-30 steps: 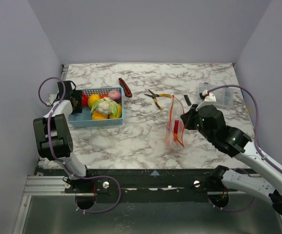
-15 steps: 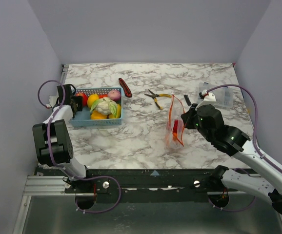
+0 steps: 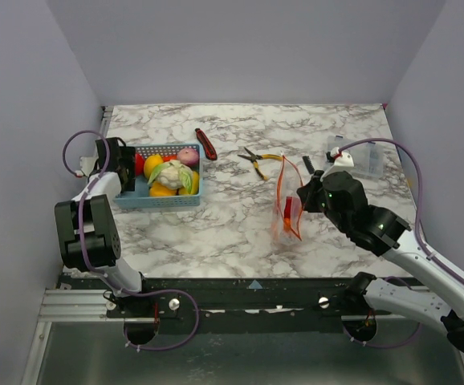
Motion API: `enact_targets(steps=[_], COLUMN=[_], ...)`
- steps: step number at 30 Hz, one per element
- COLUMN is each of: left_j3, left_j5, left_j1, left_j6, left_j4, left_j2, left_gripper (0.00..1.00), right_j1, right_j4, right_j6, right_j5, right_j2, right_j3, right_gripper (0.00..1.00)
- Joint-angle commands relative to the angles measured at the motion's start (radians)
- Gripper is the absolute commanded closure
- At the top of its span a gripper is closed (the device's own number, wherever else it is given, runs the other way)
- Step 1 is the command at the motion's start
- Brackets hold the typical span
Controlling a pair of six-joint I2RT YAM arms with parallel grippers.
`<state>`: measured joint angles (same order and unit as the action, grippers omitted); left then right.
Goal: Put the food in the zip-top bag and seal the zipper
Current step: Adjust the bin at the center of the board.
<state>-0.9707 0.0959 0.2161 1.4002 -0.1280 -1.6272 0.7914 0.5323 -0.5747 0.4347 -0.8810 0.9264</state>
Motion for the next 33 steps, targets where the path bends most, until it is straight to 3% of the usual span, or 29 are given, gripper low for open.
enact_targets(steps=[1,11,17,21,25,29,33], left_j3=[-0.014,-0.008,0.016,0.024,0.073,0.096,0.113], left_j5=[0.099,0.217,0.302,0.320,0.328,0.322,0.289], left_j1=[-0.014,-0.062,-0.085,-0.092,-0.095,-0.092,-0.094], left_j6=[0.052,0.175,0.239,0.234,0.216,0.195,0.175], left_j4=[0.064,0.097,0.075,0.122,0.222,0.262,0.266], left_j2=[-0.022,-0.079,-0.068,-0.080,-0.073,-0.065,-0.041], left_gripper=[0.01,0.05,0.12,0.24,0.49,0.63,0.67], right_j1=[0.006,0.005,0.006,0.005,0.006,0.005,0.006], right_j4=[-0.015,-0.034,-0.027,-0.020,-0.009,-0.010,-0.015], right_j6=[0.015,0.034,0.041,0.042,0.040,0.040,0.040], right_j5=[-0.018,-0.011,-0.013,-0.010,-0.004,-0.003,-0.005], right_j2=[-0.011,-0.017,-0.017,-0.003,0.009,0.017,0.015], right_j3=[0.026,0.030,0.043,0.045,0.051,0.052,0.052], right_gripper=[1.00,1.00,1.00,1.00,1.00,1.00,1.00])
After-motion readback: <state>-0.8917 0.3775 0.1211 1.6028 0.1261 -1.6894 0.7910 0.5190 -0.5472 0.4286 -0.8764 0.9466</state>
